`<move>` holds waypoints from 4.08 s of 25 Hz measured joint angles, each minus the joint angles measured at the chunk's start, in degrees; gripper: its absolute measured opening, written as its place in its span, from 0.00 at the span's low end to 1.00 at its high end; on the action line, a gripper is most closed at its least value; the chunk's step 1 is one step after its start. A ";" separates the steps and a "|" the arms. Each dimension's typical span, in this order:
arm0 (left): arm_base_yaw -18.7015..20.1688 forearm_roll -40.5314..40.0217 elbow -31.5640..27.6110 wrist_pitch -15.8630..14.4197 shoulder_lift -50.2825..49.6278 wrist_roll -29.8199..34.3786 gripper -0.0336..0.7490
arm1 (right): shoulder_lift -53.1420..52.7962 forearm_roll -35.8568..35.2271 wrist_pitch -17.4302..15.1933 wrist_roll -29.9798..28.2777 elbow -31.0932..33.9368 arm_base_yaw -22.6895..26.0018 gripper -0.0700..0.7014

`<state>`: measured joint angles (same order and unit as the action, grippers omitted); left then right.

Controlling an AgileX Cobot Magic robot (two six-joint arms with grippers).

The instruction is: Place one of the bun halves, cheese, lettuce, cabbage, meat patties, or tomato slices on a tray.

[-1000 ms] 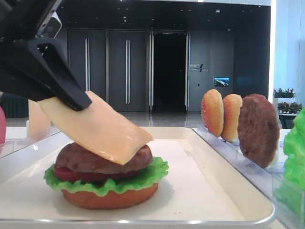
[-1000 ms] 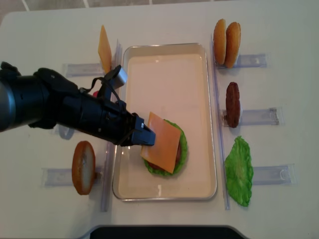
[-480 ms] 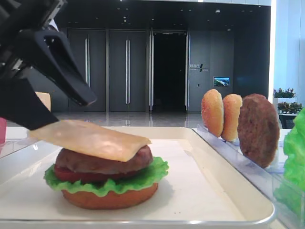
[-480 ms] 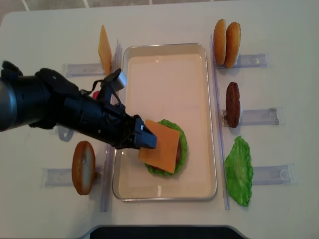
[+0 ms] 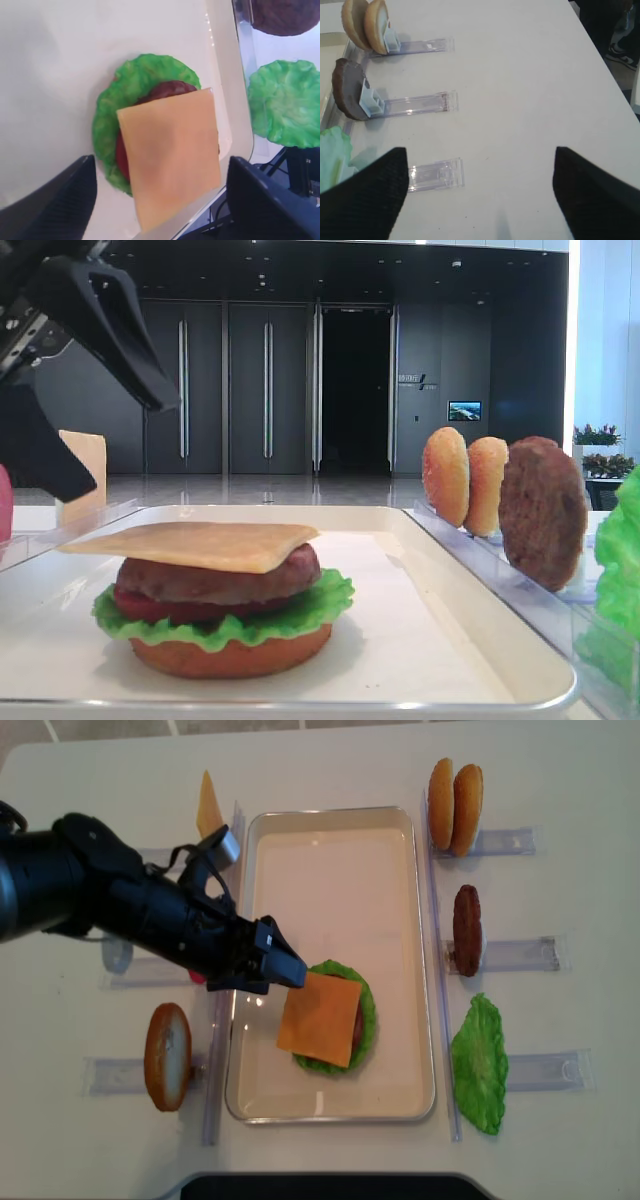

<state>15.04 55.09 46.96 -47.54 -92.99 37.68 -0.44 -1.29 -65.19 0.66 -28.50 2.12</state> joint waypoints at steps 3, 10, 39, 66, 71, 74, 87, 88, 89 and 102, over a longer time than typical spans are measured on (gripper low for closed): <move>-0.78 -5.02 4.19 -3.33 -0.11 -2.80 0.83 | 0.00 0.00 0.00 0.00 0.00 0.00 0.85; -2.05 -15.23 18.11 -9.09 -0.29 -9.16 0.83 | 0.00 0.00 0.00 0.00 0.00 0.00 0.85; -22.02 -60.24 39.26 -23.10 -0.47 -32.17 0.82 | 0.00 0.00 0.00 0.00 0.00 0.00 0.85; -22.02 -55.09 -0.68 -23.52 49.42 -34.98 0.73 | 0.00 0.00 0.00 0.00 0.00 0.00 0.85; -22.02 -54.73 -7.90 -20.75 59.40 -34.98 0.73 | 0.00 0.00 0.00 0.00 0.00 0.00 0.85; -22.02 -55.09 -12.69 -18.90 64.49 -34.98 0.73 | 0.00 0.00 0.00 0.00 0.00 0.00 0.85; -22.02 -55.42 -19.90 -15.82 76.14 -35.14 0.73 | 0.00 0.00 0.00 0.00 0.00 0.00 0.85; -22.02 -55.42 -19.90 -15.82 76.96 -35.14 0.73 | 0.00 0.00 0.00 0.00 0.00 0.00 0.85; -22.02 -55.42 -19.90 -15.82 78.03 -35.14 0.73 | 0.00 0.00 0.00 0.00 0.00 0.00 0.85; -22.02 -55.42 -19.94 -16.01 93.85 -35.20 0.73 | 0.00 0.00 0.00 0.00 0.00 0.00 0.85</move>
<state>-6.97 -0.33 27.02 -63.55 0.86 2.48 -0.44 -1.29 -65.19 0.66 -28.50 2.12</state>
